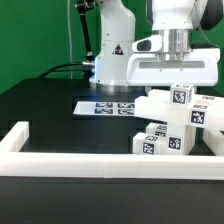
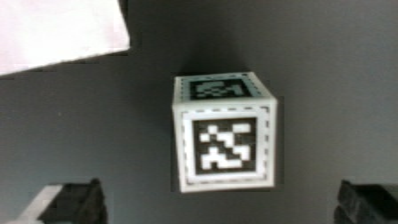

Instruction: Assemble chair

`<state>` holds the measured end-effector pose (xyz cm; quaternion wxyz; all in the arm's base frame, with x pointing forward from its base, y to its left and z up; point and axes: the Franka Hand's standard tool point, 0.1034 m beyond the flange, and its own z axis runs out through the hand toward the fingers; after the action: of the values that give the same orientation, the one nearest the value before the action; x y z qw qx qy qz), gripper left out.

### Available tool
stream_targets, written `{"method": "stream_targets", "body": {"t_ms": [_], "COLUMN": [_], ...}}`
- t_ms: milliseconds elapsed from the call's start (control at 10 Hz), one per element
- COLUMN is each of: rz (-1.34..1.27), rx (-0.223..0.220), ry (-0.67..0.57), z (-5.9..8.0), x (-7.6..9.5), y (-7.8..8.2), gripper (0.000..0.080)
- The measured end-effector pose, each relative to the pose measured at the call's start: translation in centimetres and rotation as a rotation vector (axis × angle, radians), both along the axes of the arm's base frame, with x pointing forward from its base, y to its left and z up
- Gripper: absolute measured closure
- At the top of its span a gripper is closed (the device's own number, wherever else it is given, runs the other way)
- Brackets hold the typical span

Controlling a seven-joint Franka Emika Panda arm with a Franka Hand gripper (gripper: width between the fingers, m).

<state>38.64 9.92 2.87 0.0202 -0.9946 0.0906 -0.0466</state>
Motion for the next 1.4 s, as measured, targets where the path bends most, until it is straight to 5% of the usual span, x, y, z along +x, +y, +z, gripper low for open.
{"method": "stream_targets", "body": {"t_ms": [300,500,700,800,900,1400], "rz": [0.009,0.015,0.021,0.021,0.021,-0.013], "rx": [-0.022,-0.022,-0.018,-0.017,-0.016,-0.005], "ry": [0.010,0.016,0.020,0.019,0.018,0.013], "z": [-1.9,-2.0,-2.0,-1.9,-1.8,-0.4], "x": [-1.0,-1.2,-1.1,-1.0,-0.9,-0.1], "y": [-0.1,0.2,0.6,0.6,0.7,-0.8], "gripper": [0.0150,0.0150,0.0395,0.0395,0.0512,0.0512]}}
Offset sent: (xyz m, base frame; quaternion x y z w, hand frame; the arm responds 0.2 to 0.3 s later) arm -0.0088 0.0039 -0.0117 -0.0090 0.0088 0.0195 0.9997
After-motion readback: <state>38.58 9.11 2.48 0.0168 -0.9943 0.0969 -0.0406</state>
